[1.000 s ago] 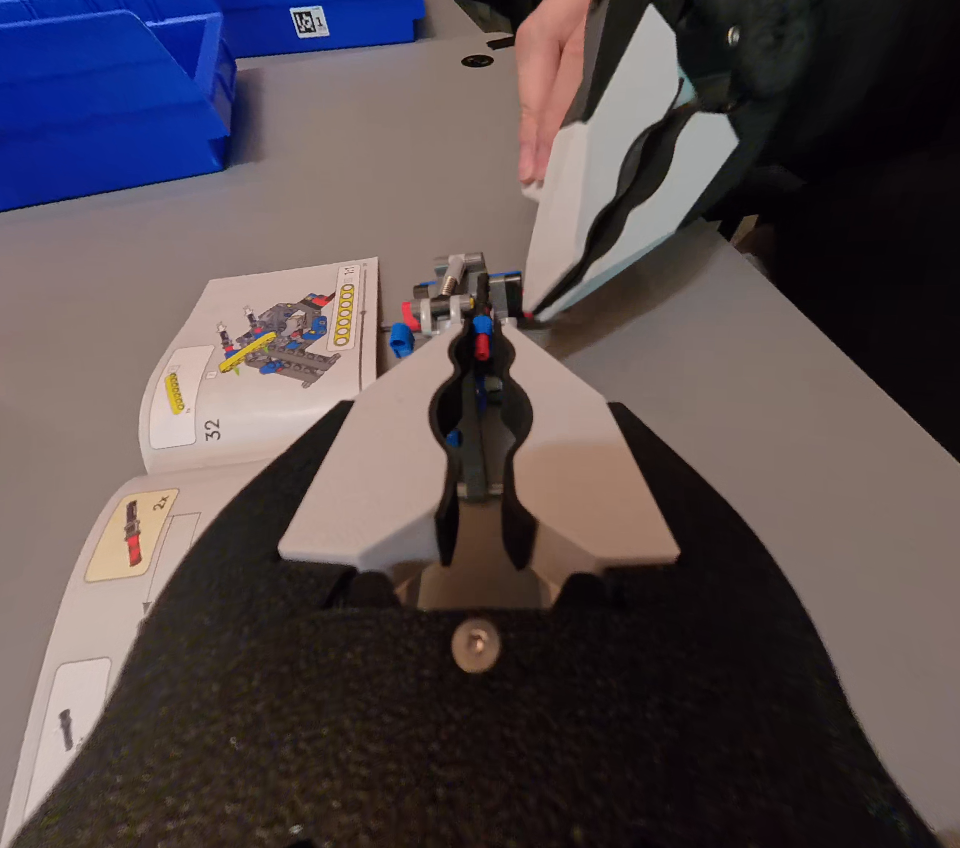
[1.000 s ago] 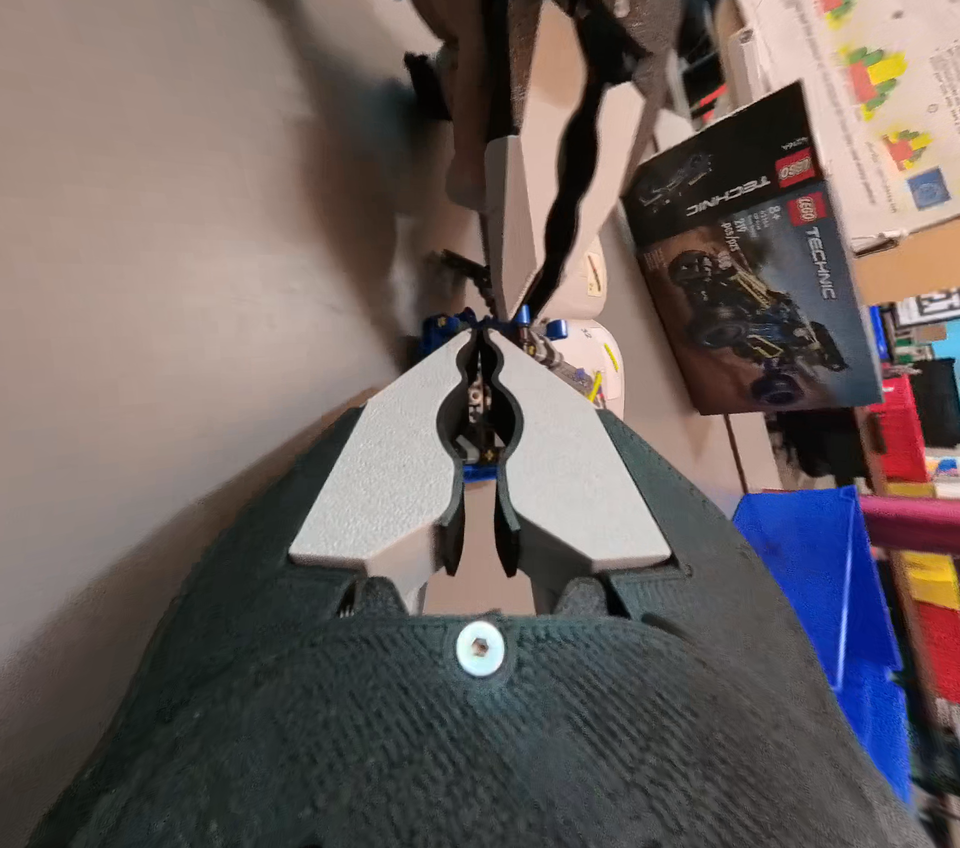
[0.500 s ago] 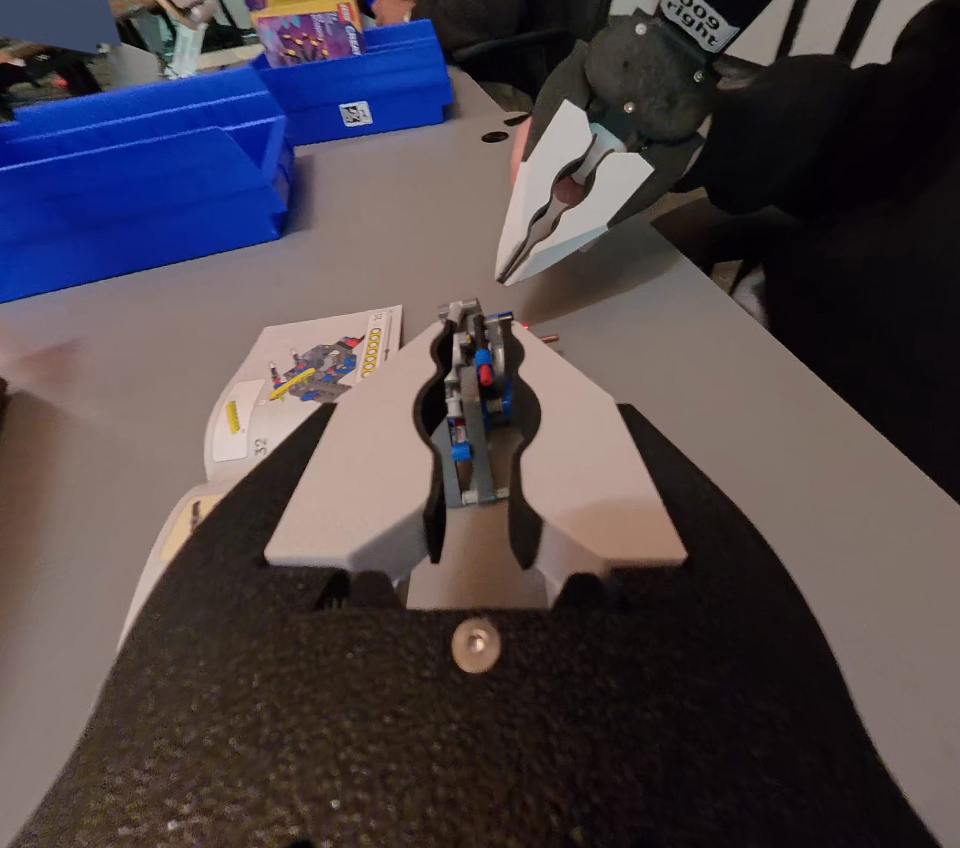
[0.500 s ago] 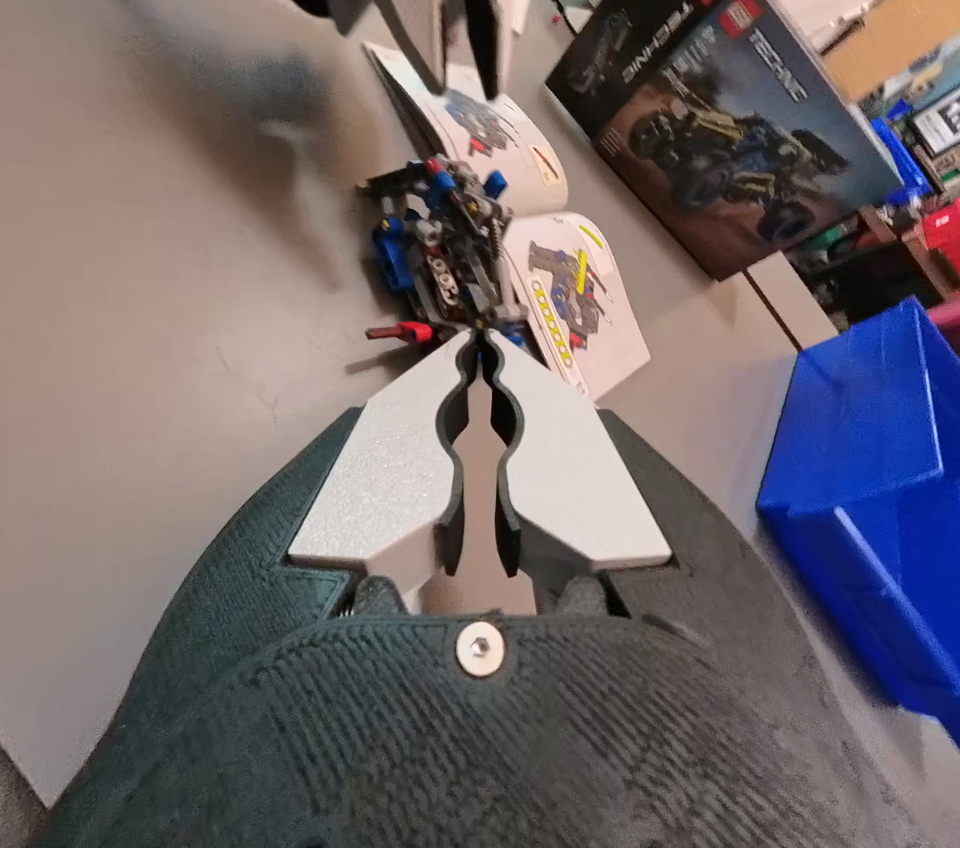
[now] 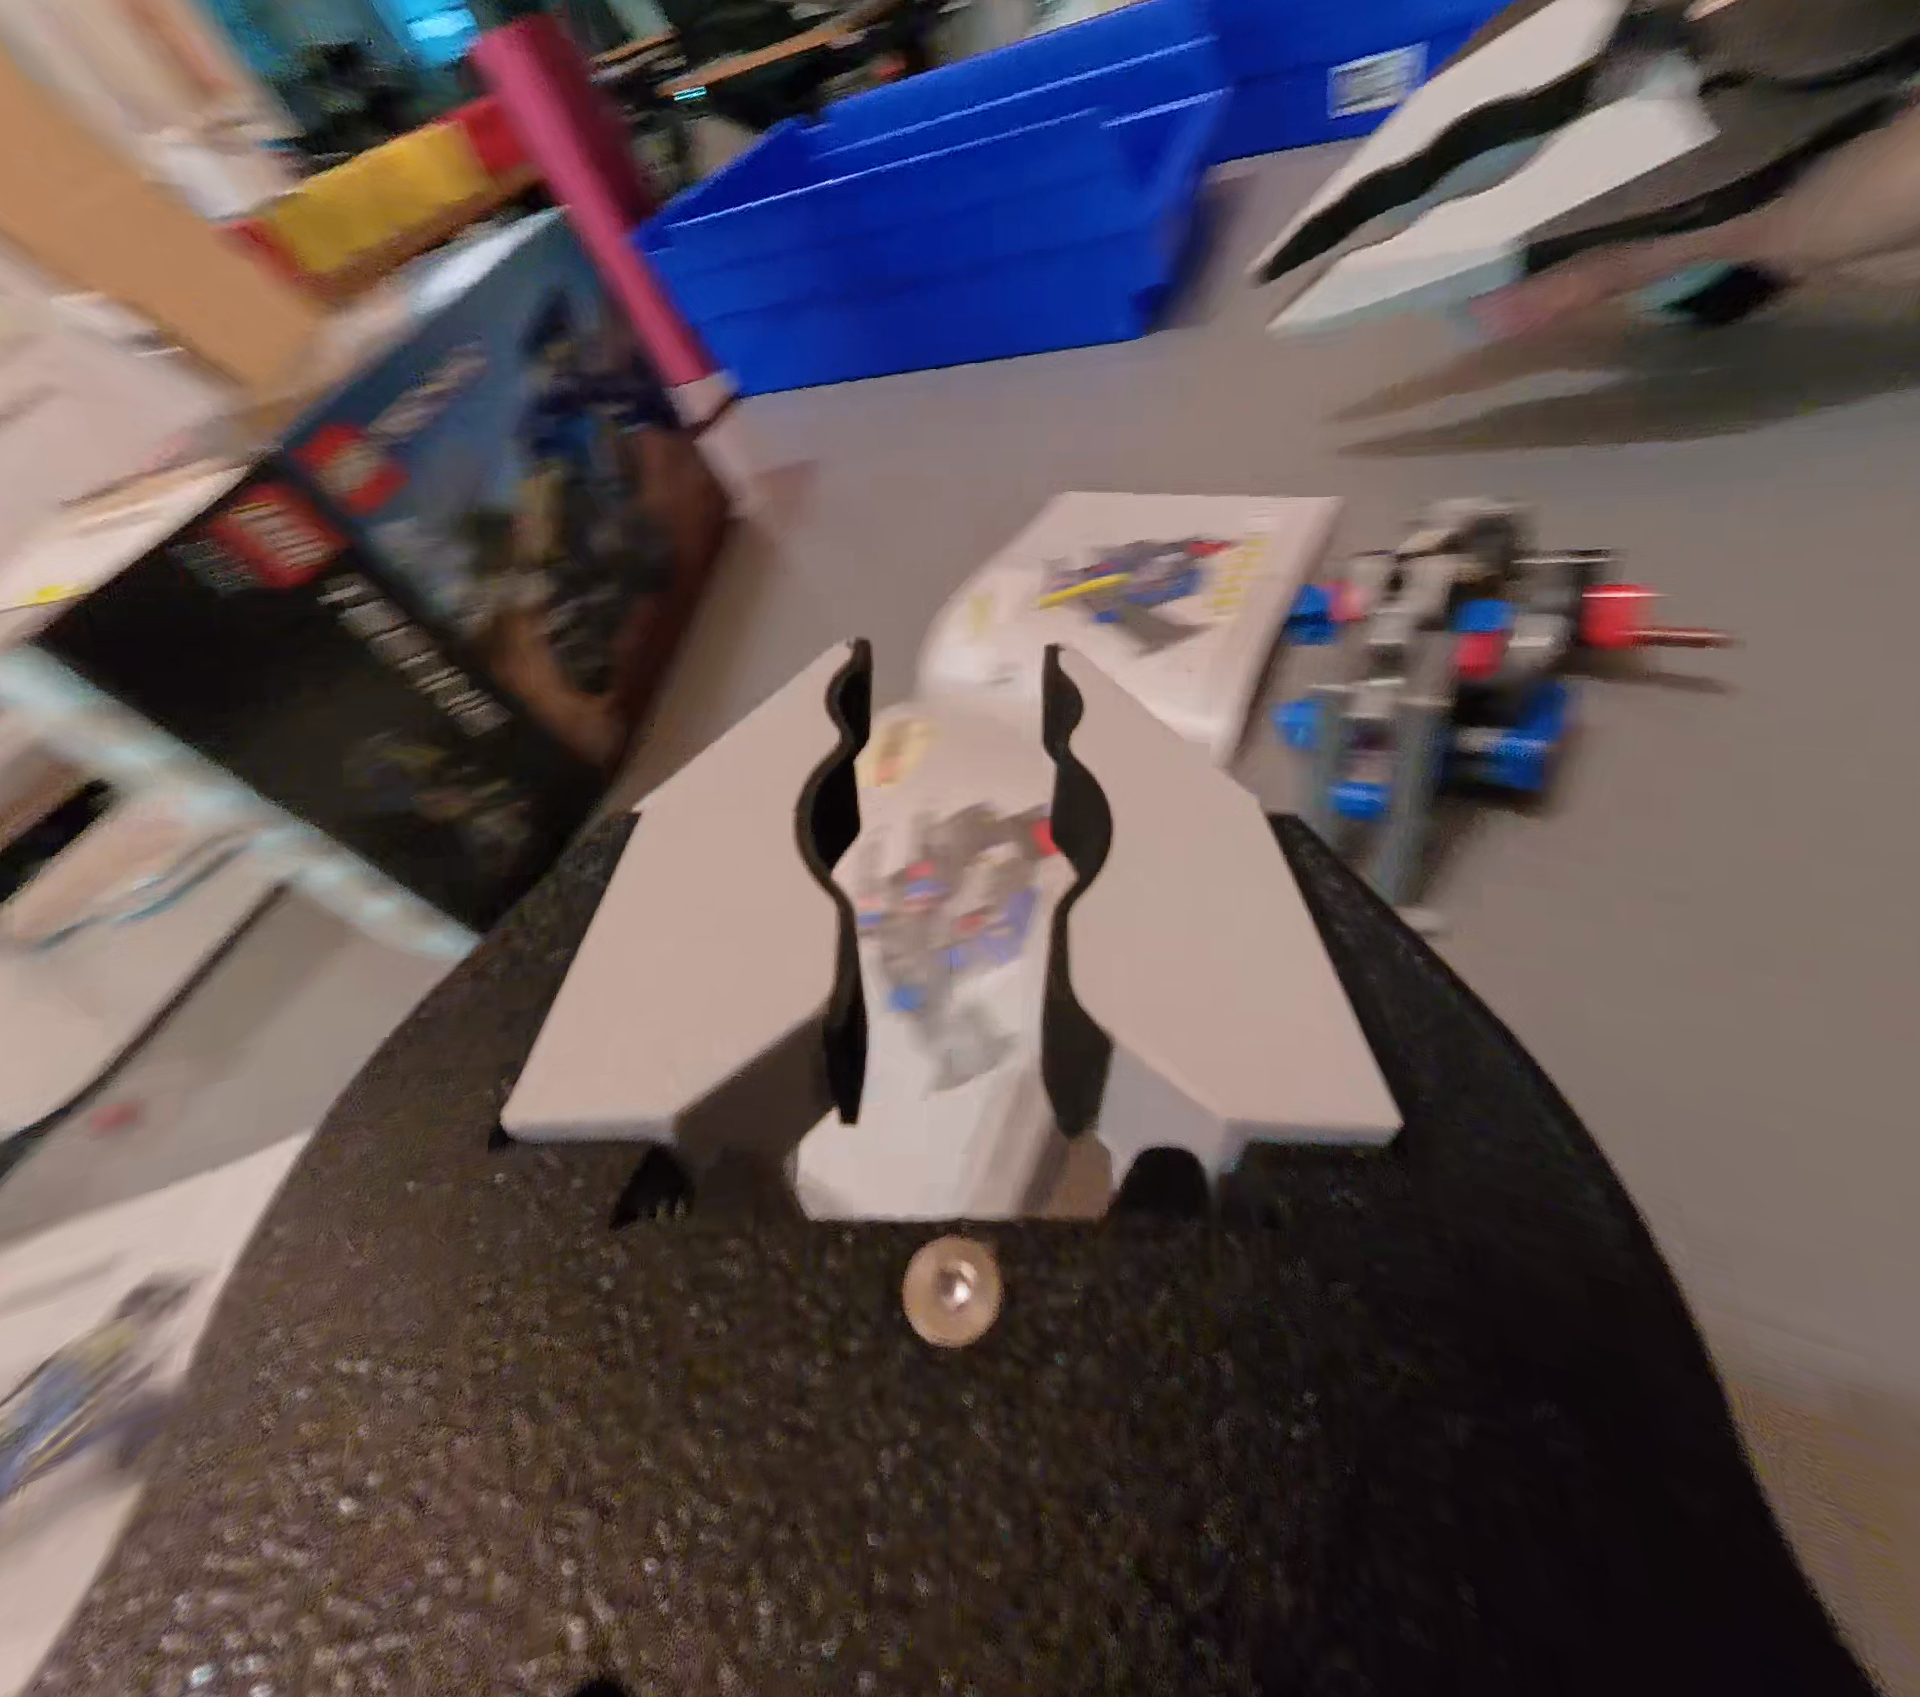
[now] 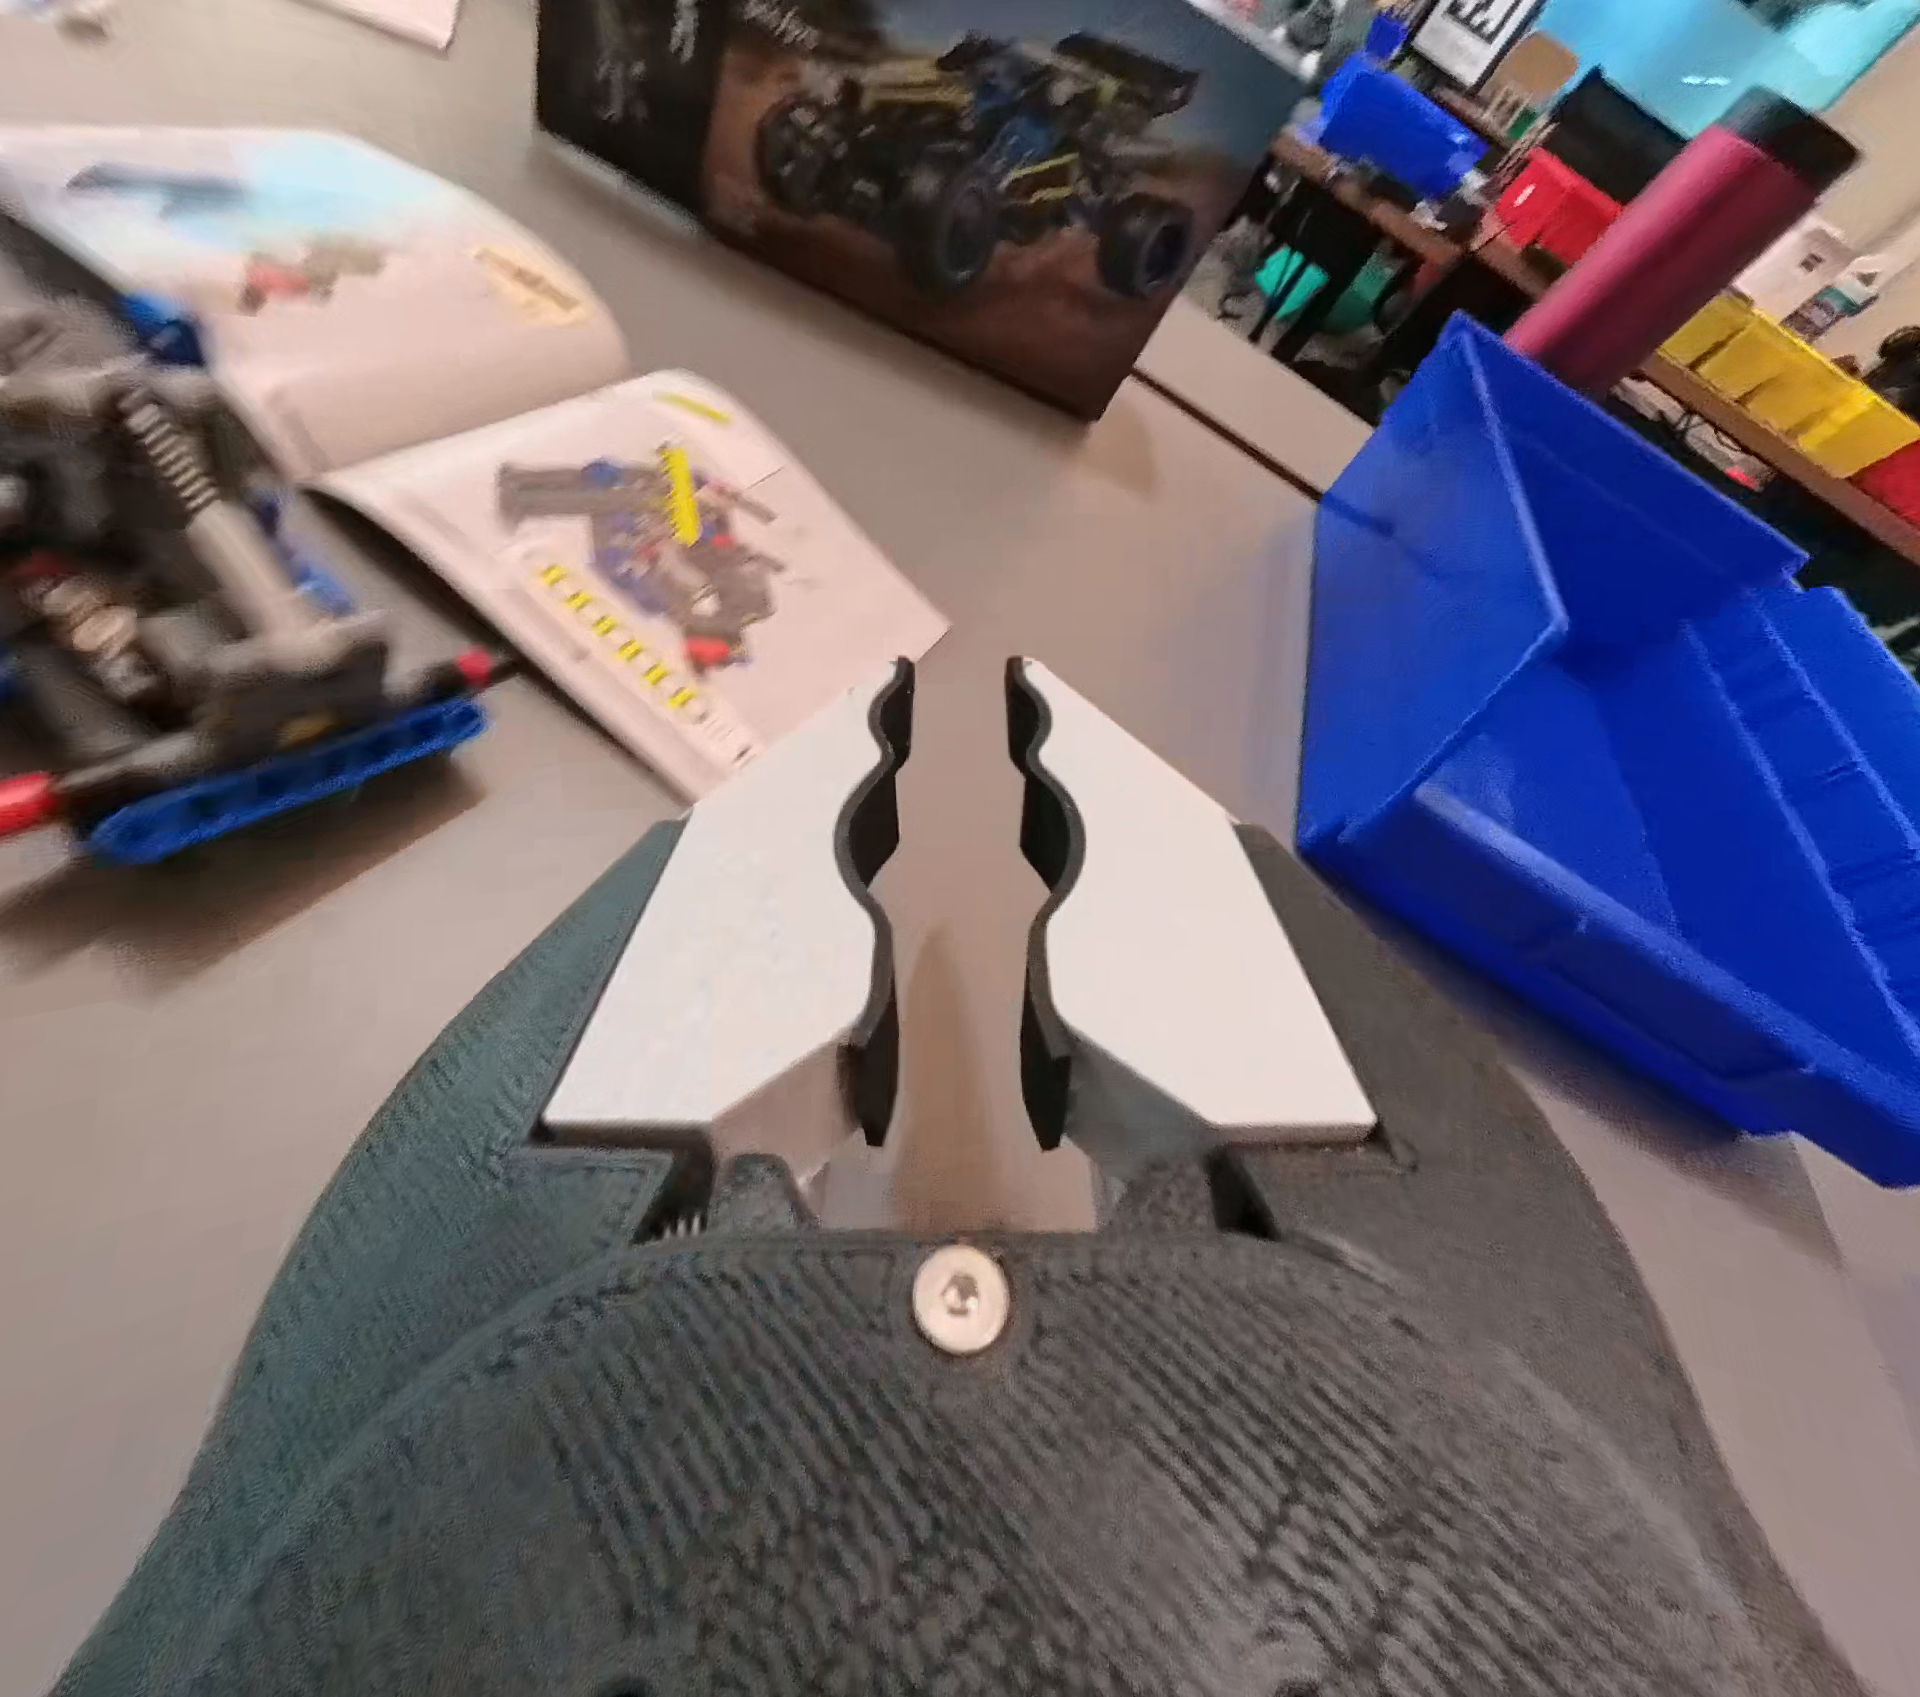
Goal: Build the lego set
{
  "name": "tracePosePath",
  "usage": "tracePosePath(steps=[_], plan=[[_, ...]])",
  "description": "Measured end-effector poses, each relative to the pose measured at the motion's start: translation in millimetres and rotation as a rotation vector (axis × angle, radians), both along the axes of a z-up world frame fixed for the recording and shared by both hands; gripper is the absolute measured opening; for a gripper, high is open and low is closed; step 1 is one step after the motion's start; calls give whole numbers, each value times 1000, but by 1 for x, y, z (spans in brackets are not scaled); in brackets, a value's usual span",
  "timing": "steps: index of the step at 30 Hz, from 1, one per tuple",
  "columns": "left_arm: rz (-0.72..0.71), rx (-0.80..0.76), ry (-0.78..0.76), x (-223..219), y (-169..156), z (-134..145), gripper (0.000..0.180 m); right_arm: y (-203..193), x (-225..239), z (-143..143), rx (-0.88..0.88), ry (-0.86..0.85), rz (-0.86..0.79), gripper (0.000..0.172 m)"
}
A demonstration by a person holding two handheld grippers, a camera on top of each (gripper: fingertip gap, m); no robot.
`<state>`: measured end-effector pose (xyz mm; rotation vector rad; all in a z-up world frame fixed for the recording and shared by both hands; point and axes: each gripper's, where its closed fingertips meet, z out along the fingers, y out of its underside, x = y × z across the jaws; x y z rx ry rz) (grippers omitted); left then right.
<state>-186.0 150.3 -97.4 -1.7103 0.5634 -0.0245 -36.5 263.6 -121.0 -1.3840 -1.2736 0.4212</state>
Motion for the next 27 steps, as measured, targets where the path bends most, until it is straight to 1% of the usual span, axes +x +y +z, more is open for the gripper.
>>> tracePosePath(steps=[1, 3, 4, 5, 7, 9, 12, 16, 19, 23, 25, 27], plan=[[97, 23, 31, -20, 5, 3, 35, 9, -4, 5, -19, 47, 1, 19], [316, 54, 62, -67, 9, 9, 37, 23, -15, 18, -65, 143, 36, 32], [396, 59, 65, -86, 9, 10, 40, 29, -20, 25, -79, 186, 52, 38], [468, 70, 70, -105, 8, 12, 41, 34, -23, 28, -84, 214, 60, 39], [610, 95, 97, -138, 2, 14, 41, 43, -26, 27, -66, 230, 60, 40], [697, 122, 155, -155, -4, 16, 41, 42, -24, 28, -10, 221, 66, 41], [736, 156, 245, -158, -4, 15, 39, 45, -16, 28, 74, 202, 34, 42], [739, 126, 351, -154, 7, 10, 37, 45, -13, 31, 105, 216, 18, 43], [755, 151, 364, -154, 11, 12, 35, 51, -8, 22, 165, 136, -31, 43], [785, 148, 381, -156, 8, 5, 33, 55, -6, 21, 181, 119, -68, 43], [803, 144, 431, -158, 6, 4, 31, 57, -6, 21, 186, 117, -80, 42], [817, 149, 511, -160, 3, 3, 31, 59, -5, 21, 196, 113, -97, 42]])
